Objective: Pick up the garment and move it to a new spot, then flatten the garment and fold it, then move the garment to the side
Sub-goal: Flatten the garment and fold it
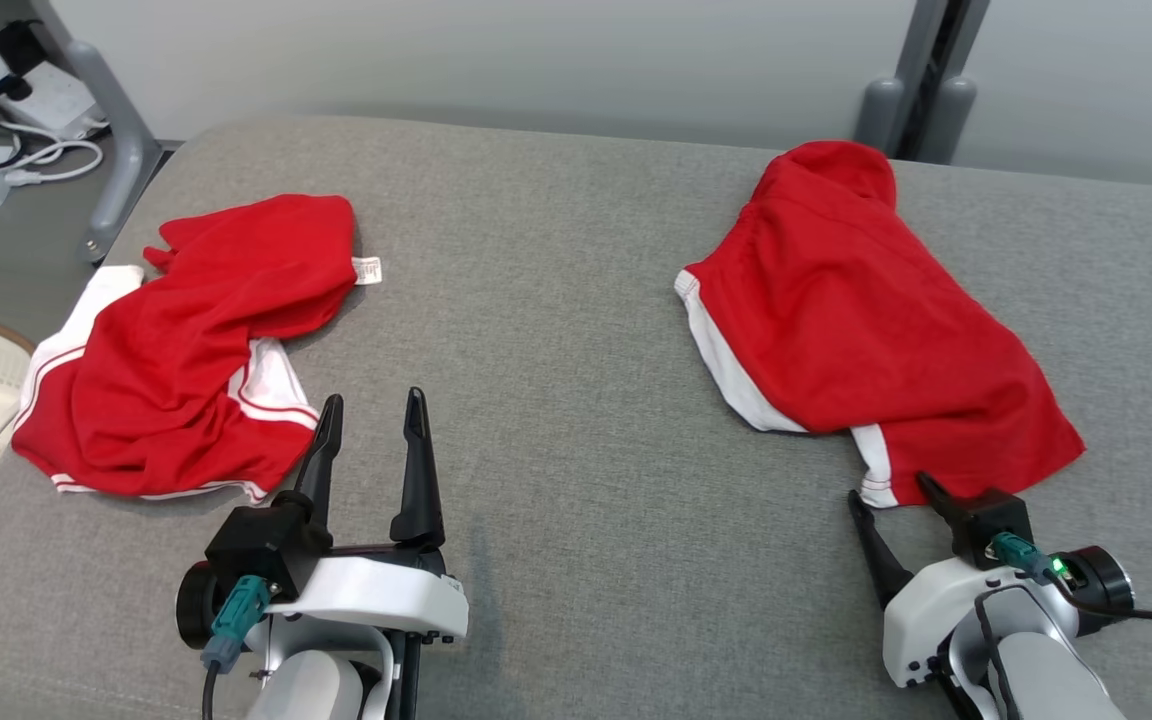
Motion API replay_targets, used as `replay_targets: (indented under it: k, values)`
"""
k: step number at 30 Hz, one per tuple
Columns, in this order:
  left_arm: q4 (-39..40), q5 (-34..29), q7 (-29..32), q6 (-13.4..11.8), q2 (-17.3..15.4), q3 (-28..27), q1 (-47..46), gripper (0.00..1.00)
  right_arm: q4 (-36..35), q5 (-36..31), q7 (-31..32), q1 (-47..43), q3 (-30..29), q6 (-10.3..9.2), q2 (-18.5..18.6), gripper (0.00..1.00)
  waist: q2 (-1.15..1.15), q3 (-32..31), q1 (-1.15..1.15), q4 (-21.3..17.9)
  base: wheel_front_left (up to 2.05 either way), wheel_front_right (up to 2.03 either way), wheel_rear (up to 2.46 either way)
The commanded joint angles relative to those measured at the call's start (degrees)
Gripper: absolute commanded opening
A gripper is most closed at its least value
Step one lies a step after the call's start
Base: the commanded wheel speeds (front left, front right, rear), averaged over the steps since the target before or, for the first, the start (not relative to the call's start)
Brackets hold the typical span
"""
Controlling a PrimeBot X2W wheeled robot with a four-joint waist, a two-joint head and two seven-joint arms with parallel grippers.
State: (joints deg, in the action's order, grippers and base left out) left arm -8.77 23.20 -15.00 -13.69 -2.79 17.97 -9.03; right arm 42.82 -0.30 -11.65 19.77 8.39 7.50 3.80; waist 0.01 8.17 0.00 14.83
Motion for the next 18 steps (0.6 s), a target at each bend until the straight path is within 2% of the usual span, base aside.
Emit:
replay_targets:
  k: [1,4,6,7,15,18]
  values:
    - [0.2,0.1,-0.2,-0.3,-0.2,0.0,-0.4,1.0,0.8,-0.8,0.0,0.7,-0.7,-0.02,0.1,1.0,-0.01,0.5,0.0,0.6,0.0,0.0,0.0]
    - [0.3,0.2,-0.2,-0.5,-0.2,0.1,-0.6,1.0,2.6,-2.8,-0.6,1.5,-1.9,-0.02,-0.2,1.0,-0.01,0.9,0.0,1.2,0.0,0.0,0.0]
    - [0.4,0.3,-0.2,-0.6,-0.2,0.0,-0.8,1.0,3.9,-3.4,-0.6,2.0,-1.9,-0.02,-0.4,0.13,-0.01,1.0,0.0,1.3,0.0,0.0,0.0]
    - [0.4,0.3,-0.2,-0.6,-0.2,-0.1,-0.8,1.0,4.2,-3.7,-0.8,2.1,-1.7,-0.02,-0.5,0.0,-0.01,1.1,0.0,1.3,0.0,0.0,0.0]
    - [0.1,0.4,-0.2,-0.6,-0.2,-1.2,0.1,1.0,4.9,-4.8,-1.8,1.2,1.2,-0.02,-0.4,0.0,-0.01,-0.3,0.0,-2.0,0.0,0.0,0.0]
    - [0.1,0.4,-0.2,-0.5,-0.2,-1.5,0.5,1.0,3.8,-4.8,-1.5,-0.1,4.5,-0.03,1.7,0.0,-0.01,-1.1,0.0,-4.3,0.0,0.0,0.0]
